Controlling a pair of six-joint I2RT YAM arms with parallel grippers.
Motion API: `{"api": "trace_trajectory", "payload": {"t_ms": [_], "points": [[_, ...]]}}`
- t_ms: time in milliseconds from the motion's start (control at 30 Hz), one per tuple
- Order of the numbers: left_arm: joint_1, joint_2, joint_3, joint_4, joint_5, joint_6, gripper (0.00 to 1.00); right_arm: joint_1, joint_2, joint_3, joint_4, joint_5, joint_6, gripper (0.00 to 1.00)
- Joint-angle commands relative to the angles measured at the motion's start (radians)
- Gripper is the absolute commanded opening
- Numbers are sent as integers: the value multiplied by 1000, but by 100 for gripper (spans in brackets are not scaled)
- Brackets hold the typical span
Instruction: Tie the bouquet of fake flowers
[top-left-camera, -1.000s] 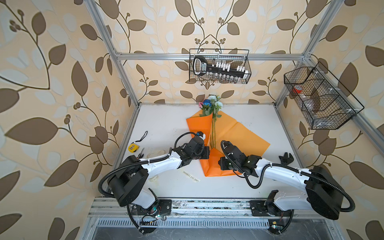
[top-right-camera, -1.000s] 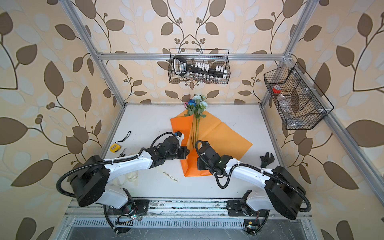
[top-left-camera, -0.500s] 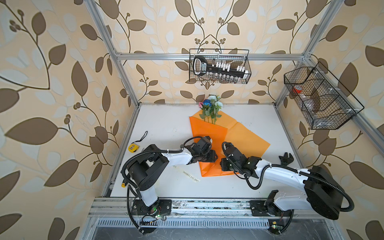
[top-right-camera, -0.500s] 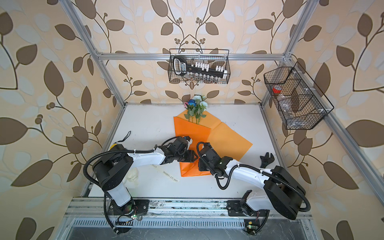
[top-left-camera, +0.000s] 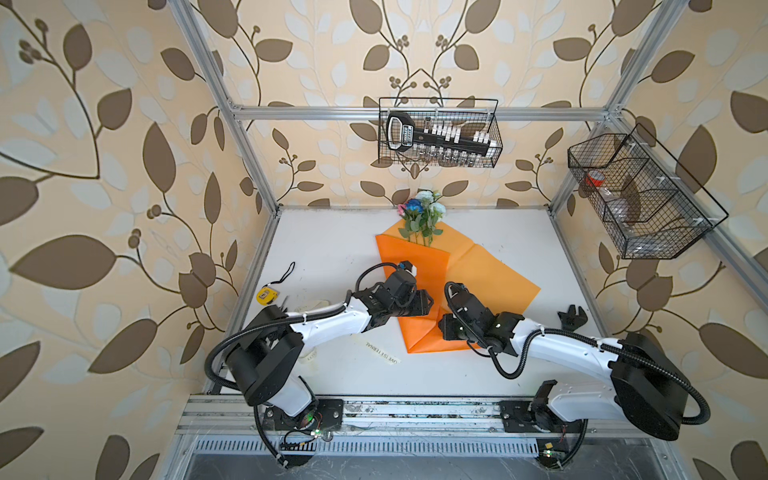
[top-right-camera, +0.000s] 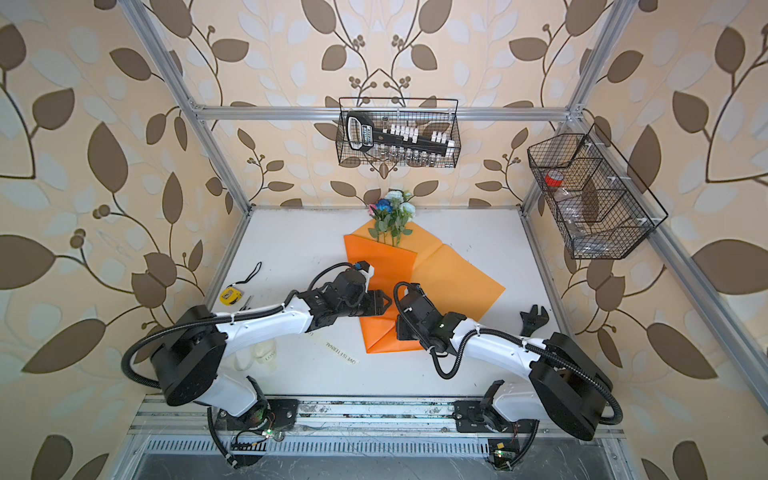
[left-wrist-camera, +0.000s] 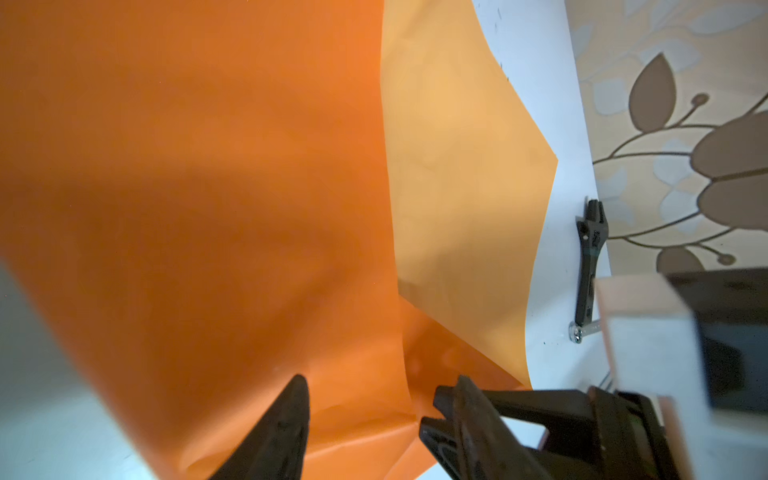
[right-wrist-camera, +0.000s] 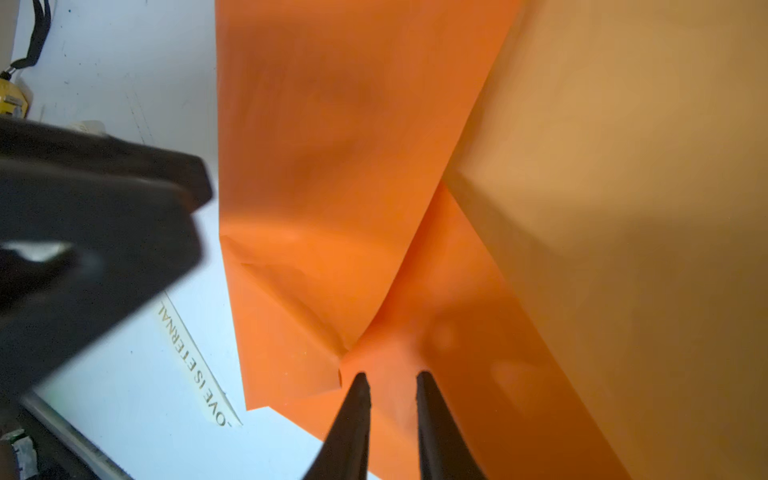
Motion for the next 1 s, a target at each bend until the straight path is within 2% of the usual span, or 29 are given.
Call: {"api": "trace_trajectory", "payload": {"t_ms": [0,133,400,800,967], "points": [[-4,-33,41,-205,-196,26,47,-1,-5,30,4,-11,9,26],[4,-26,45,-292,-242,20,39,-1,-10,41,8,-21,20,29],[5,57,8,-196,-132,17,37,-2,-18,40,6,-31,65,34],[6,164,22,-124,-66,35,35,-2,87,11,137,-97,103,33],[6,181,24,-104,-45,34,35,-1,109,7,128,-68,118,31]]}}
